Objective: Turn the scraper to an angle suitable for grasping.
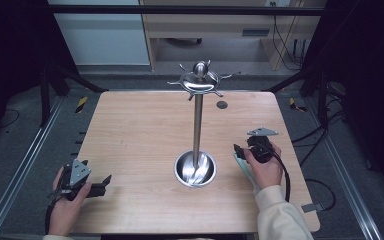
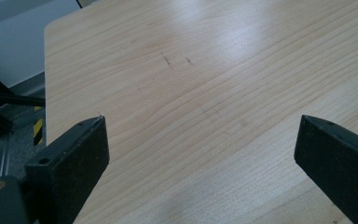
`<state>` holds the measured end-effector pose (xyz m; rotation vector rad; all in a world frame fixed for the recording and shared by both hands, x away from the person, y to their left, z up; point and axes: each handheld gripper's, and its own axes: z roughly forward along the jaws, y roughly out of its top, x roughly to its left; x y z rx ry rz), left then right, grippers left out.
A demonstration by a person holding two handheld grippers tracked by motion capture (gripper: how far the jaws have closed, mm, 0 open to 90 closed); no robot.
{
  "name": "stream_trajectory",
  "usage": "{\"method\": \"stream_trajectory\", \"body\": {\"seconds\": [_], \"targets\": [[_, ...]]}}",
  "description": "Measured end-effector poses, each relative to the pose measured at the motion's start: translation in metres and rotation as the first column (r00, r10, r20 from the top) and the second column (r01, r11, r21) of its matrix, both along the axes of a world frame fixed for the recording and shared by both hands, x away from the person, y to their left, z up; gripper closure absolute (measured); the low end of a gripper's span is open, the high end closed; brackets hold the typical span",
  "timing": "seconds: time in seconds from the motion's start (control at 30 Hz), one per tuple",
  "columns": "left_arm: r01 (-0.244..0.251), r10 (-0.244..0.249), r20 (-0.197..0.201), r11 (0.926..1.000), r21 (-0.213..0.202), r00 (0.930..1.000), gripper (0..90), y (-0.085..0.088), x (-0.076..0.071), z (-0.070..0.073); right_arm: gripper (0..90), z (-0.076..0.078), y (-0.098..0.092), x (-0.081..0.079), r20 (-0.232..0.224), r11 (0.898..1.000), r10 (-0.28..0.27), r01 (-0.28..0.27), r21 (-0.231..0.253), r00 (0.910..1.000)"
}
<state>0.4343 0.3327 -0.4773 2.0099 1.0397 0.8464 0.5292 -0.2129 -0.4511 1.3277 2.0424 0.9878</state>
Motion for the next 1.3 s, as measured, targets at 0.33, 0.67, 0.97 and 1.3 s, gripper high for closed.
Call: {"method": "stream_trajectory", "body": {"seconds": [0.33,0.67,0.97,1.3], "targets": [[-0.012,0.012,0.002,0.9998,-0.013,0.9999,2.9,0.004,-0.002,0.001,46.9,-0.007,0.027,-0.006,-0.056,0.971,0.231,-0.233,-0.048,0.9714],[-0.006,0.006,0.0,0.9999,-0.011,1.0,2.8,0.002,-0.002,0.0,84.2,-0.02,0.038,0.0,-0.168,0.949,0.271,-0.292,-0.12,0.9479],[0.003,-0.003,-0.003,1.0,0.0,1.0,2.8,0.0,-0.002,0.0,90.0,-0.025,0.035,0.003,-0.212,0.953,0.249,-0.278,-0.121,0.9451],[0.007,-0.007,-0.001,1.0,0.003,1.0,2.9,-0.001,-0.002,0.0,90.0,-0.032,0.023,0.011,-0.263,0.968,0.167,-0.21,-0.141,0.9502]]}}
